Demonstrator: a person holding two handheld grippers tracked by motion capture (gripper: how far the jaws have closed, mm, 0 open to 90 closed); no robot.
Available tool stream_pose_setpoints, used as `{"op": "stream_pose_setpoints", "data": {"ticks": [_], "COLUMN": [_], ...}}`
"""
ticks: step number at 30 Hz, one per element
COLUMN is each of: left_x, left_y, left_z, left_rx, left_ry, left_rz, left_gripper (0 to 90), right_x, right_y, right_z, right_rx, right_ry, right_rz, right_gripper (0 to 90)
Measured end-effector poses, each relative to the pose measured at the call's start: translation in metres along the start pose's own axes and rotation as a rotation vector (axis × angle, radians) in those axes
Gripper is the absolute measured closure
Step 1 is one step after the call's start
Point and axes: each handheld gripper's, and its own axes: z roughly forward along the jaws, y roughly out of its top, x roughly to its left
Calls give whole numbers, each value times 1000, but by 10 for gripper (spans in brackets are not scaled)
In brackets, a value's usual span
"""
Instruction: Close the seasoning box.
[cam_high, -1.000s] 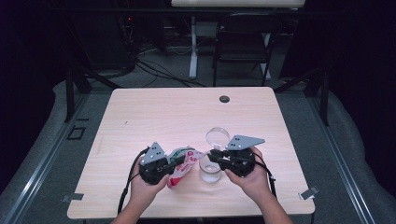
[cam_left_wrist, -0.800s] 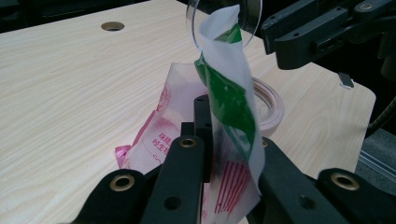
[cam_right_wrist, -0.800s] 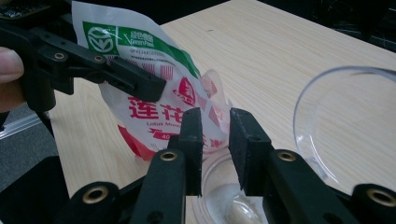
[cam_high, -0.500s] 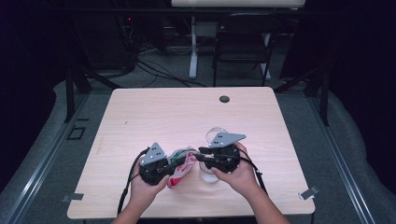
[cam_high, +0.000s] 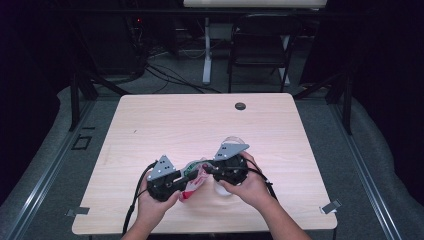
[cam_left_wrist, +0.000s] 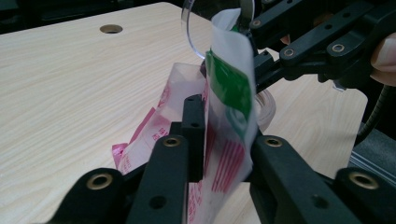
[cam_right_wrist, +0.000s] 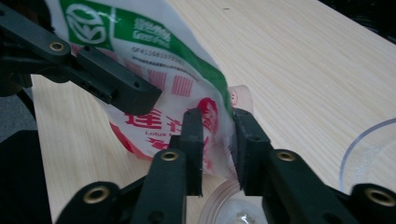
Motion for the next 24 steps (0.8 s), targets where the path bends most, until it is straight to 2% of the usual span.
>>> {"op": "stream_pose_setpoints", "data": {"ticks": [4,7,9,10,13,17,22,24], "left_x": [0,1,1,1,0,-1,1,1], "left_y": [-4,-8,-11,-13,-20,-29,-39,-43], "left_z": [-2,-2,0,1,5,10,16,18], "left_rx": [-6,-3,21,39,53,55,96,104], "left_ry": [26,47,72,71,72,98,117,131], "left_rz": [-1,-11,-12,-8,6,22,67,72], "left_gripper": [695,618,547,539,534,512,492,484], "right_x": [0,0,1,1,2,3,4,3], "right_y": [-2,-3,-4,-5,-6,-5,-6,-7], "right_z": [-1,-2,-2,-2,-2,-2,-2,-2], "right_rx": [0,-1,-6,-10,-23,-22,-31,-32], "right_ry": [-2,1,-1,0,-12,-7,-6,-7], "right_rz": [-2,2,7,6,11,12,17,18], "right_gripper": [862,895,900,900,900,900,900,900]}}
